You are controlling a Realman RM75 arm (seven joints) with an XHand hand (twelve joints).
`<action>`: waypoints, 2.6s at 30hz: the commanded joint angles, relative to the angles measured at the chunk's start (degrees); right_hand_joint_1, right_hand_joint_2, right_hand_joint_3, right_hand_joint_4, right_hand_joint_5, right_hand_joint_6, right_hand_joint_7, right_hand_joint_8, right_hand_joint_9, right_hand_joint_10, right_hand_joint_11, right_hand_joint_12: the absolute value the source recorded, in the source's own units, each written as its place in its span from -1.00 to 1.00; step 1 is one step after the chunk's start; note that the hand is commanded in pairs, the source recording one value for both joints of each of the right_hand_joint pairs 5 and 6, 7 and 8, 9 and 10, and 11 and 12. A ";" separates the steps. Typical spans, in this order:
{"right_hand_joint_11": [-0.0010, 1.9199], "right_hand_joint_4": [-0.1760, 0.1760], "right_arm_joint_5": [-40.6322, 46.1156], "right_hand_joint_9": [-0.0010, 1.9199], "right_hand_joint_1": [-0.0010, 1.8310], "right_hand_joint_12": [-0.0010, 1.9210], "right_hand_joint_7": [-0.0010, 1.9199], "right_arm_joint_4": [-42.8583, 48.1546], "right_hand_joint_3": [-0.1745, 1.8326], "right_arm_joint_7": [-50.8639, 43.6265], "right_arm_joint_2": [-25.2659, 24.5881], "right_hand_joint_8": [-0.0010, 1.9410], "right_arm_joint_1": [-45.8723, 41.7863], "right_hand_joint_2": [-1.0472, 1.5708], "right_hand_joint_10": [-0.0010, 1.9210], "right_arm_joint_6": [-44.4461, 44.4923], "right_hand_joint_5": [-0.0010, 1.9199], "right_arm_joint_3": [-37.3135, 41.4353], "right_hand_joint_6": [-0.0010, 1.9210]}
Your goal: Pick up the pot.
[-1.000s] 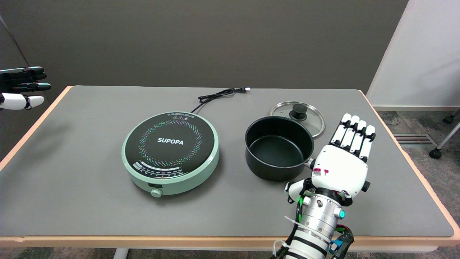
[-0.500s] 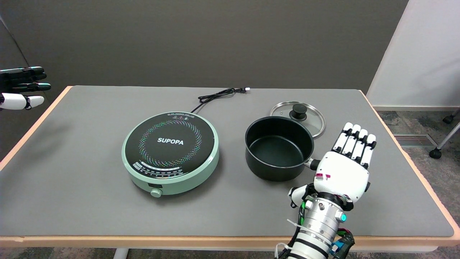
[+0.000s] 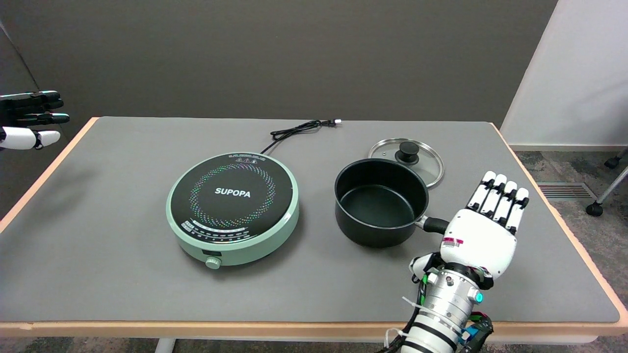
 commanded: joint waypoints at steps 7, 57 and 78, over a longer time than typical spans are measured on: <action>-0.99 -0.35 7.94 -0.99 0.39 -0.99 -0.99 -0.32 0.06 0.09 2.21 -0.99 3.06 -0.33 -0.99 -5.35 -0.99 4.54 -0.99; -0.22 0.30 13.28 -0.22 0.32 -0.22 -0.22 -0.83 1.00 -0.57 2.72 -0.23 5.19 -0.50 -0.22 -9.33 -0.22 6.03 -0.22; 0.22 -0.09 8.76 0.22 0.37 0.22 0.22 -0.13 0.67 -6.62 3.25 0.21 5.28 -0.25 0.22 -11.88 0.22 5.68 0.22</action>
